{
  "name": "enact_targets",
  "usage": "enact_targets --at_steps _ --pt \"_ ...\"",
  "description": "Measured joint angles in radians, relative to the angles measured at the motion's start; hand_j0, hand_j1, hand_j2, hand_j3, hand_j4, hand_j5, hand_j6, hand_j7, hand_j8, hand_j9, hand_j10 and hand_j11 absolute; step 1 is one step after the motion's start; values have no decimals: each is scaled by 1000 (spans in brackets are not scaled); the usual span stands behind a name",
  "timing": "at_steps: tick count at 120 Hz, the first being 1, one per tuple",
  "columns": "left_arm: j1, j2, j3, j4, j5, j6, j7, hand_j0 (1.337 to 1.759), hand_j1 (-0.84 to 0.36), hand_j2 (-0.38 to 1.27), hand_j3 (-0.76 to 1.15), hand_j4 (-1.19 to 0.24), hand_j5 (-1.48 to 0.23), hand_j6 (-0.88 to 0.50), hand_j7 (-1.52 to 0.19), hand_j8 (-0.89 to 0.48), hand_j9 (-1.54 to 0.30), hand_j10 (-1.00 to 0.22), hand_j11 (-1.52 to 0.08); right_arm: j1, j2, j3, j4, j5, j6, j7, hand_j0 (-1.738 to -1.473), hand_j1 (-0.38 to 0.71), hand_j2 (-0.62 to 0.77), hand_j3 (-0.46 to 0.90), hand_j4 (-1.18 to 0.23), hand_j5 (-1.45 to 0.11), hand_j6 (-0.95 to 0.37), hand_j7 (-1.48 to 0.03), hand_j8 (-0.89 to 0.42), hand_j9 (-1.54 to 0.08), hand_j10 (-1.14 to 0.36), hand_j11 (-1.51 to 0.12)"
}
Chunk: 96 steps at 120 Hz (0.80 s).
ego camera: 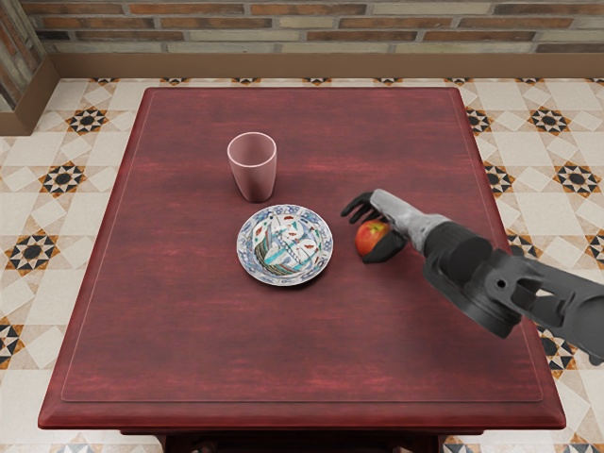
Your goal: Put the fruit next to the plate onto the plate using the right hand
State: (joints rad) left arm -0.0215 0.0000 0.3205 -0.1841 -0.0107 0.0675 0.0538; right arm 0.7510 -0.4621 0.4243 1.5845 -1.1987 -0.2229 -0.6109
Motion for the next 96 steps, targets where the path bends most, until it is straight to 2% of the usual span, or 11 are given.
enact_targets --at_steps 13,51,67,96 --pt "0 0 0 0 0 0 0 1658 71 46 0 -232 -301 -232 -301 -232 -301 -232 -301 -2 0 -1 0 -1 -1 0 -1658 189 -86 0 -459 -579 -455 -586 -462 -580 -407 -586" --pt "0 0 0 0 0 0 0 1658 71 47 0 -232 -301 -232 -301 -232 -301 -232 -301 -12 1 -9 1 -15 -2 0 -1657 222 -74 0 -560 -575 -521 -643 -443 -645 -390 -655" --pt "0 0 0 0 0 0 0 1658 71 47 0 -232 -302 -232 -301 -232 -302 -232 -302 -7 8 -12 0 -14 -2 -1 -1656 231 8 0 -614 -615 -566 -699 -440 -702 -393 -713" --pt "0 0 0 0 0 0 0 1658 71 46 0 -232 -301 -232 -301 -232 -301 -232 -301 9 17 -5 9 2 1 0 -1656 250 120 0 -615 -751 -603 -772 -431 -786 -384 -785"
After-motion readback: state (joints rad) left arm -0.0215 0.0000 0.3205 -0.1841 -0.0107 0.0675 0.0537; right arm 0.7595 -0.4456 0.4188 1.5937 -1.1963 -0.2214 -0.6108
